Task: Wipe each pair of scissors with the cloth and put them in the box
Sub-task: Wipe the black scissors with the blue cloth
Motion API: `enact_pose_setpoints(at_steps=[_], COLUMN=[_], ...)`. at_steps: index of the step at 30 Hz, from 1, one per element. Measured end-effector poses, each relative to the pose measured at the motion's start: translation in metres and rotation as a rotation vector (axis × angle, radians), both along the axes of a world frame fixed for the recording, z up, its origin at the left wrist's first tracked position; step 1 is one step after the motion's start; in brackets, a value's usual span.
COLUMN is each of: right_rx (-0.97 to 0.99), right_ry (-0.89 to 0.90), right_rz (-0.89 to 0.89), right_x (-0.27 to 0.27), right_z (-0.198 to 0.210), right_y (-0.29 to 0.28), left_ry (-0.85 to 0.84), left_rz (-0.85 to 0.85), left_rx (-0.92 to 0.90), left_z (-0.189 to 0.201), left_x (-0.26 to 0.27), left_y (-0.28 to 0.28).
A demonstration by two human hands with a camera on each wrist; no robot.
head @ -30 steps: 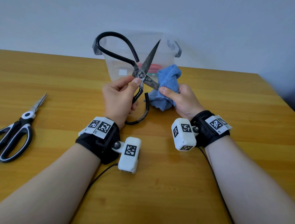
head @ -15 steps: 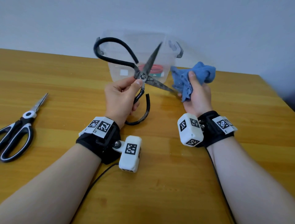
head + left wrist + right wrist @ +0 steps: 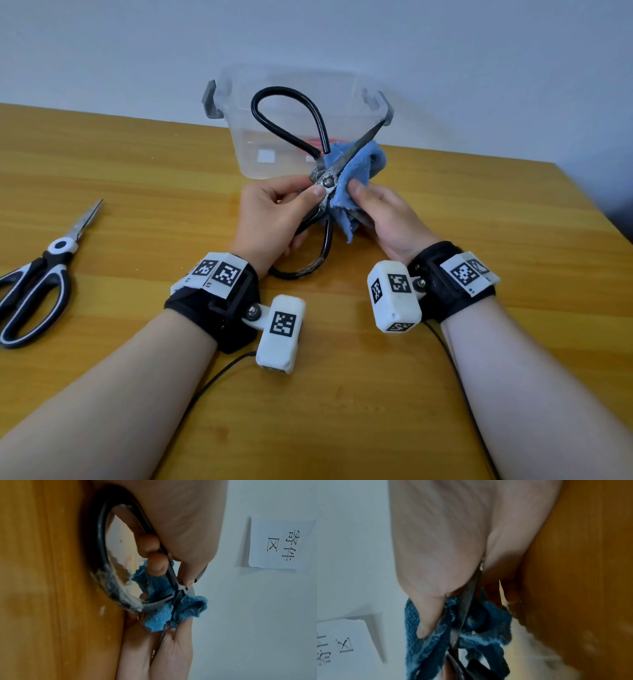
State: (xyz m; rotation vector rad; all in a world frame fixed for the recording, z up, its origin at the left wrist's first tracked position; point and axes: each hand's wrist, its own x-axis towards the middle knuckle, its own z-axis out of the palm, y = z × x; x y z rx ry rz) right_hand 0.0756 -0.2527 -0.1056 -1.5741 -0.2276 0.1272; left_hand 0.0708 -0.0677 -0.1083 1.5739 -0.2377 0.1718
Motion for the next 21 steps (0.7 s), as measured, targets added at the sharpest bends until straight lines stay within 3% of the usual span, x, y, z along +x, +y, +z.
enact_pose_setpoints(at_steps=[6,14,21], right_rx=[-0.046,0.272,0.383], right_ry=[-0.027,0.077,0.080], right_rz=[0.013,-0.106,-0.278], right_x=[0.0032,0.0091,0.0083], right_z=[-0.0041,-0.0045,-0.0033], right_y=[0.0055,-0.0030,0.0052], left_ry=[0.010,0.096,0.106], left_rz=[-0.046,-0.241,-0.204], left_rx=[-0.017,0.069,0.093], left_z=[0.0007,0.0036,0.0016], left_x=[0.0003,-0.0027,-0.0022], left_y=[0.0013,-0.0029,-0.0058])
